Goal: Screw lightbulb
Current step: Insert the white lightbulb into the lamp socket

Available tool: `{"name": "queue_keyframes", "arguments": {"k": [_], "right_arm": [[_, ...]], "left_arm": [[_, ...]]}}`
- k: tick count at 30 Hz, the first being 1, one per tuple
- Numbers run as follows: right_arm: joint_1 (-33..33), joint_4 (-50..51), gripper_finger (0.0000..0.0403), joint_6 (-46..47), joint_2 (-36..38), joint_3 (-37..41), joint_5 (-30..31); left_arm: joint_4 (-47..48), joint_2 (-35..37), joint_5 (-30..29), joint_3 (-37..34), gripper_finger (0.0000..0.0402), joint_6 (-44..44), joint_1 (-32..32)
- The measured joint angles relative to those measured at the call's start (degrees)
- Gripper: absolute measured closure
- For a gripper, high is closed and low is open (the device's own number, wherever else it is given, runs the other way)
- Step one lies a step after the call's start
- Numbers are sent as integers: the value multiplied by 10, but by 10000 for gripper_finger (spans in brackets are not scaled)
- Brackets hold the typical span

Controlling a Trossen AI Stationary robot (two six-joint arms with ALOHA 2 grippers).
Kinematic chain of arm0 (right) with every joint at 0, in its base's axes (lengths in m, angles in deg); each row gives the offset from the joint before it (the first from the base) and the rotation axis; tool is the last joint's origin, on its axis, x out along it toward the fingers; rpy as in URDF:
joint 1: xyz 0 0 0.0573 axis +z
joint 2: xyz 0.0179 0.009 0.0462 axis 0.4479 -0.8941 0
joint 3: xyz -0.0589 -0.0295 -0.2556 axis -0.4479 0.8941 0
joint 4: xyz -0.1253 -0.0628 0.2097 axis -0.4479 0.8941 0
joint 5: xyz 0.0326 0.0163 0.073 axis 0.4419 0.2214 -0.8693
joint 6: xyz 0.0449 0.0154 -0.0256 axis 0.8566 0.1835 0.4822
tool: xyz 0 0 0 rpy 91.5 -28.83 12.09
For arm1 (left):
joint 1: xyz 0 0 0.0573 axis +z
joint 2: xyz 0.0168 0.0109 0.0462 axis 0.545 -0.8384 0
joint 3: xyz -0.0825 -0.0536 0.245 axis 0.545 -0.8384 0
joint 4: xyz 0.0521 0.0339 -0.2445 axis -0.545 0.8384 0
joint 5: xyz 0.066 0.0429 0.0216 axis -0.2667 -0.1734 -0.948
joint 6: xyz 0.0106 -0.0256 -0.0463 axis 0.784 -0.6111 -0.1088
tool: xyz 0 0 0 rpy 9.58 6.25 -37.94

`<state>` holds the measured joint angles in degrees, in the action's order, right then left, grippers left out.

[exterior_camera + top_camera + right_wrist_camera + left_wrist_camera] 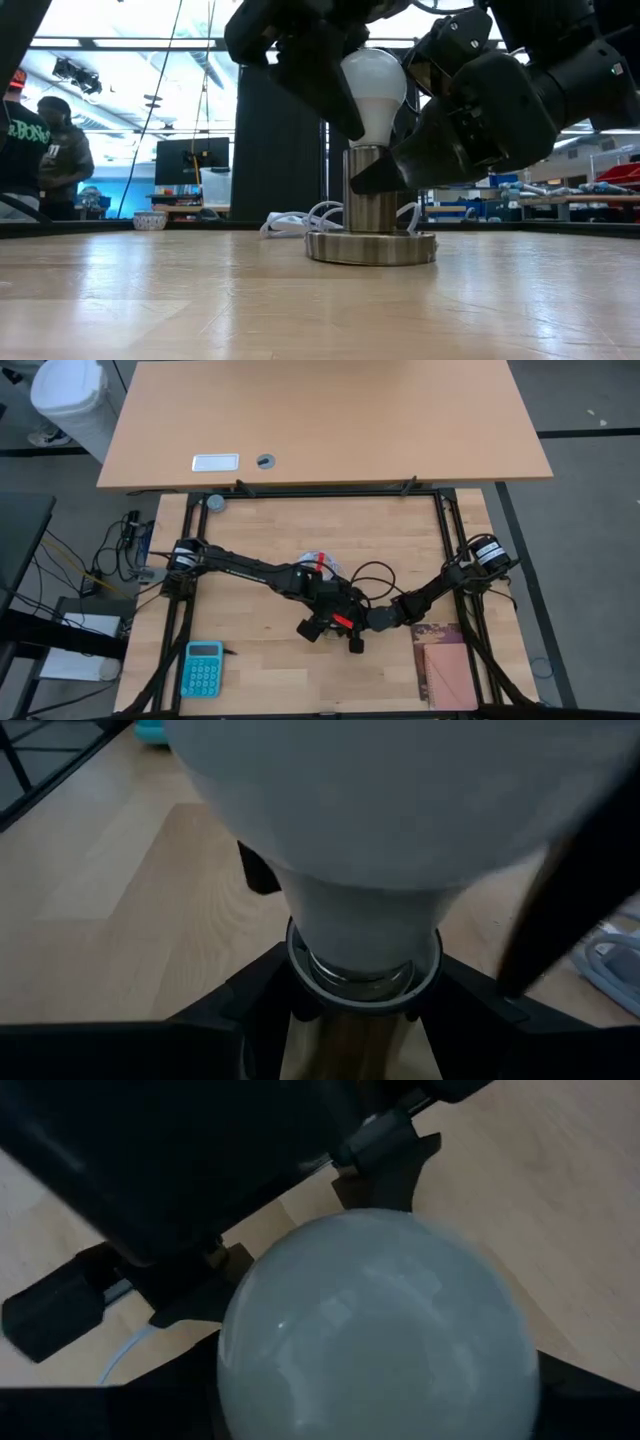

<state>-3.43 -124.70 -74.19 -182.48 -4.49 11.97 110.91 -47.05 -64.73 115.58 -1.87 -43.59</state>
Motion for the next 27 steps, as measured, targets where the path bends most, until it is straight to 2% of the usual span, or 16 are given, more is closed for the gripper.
{"name": "queue_keyframes", "arguments": {"k": [8, 27], "right_arm": [[3, -12, 209, 12, 2, -2, 37], [-6, 1, 207, 14, 2, -1, 8]], "left_arm": [[4, -2, 5, -2, 134, 0, 0], [-1, -2, -15, -2, 133, -4, 2]]}}
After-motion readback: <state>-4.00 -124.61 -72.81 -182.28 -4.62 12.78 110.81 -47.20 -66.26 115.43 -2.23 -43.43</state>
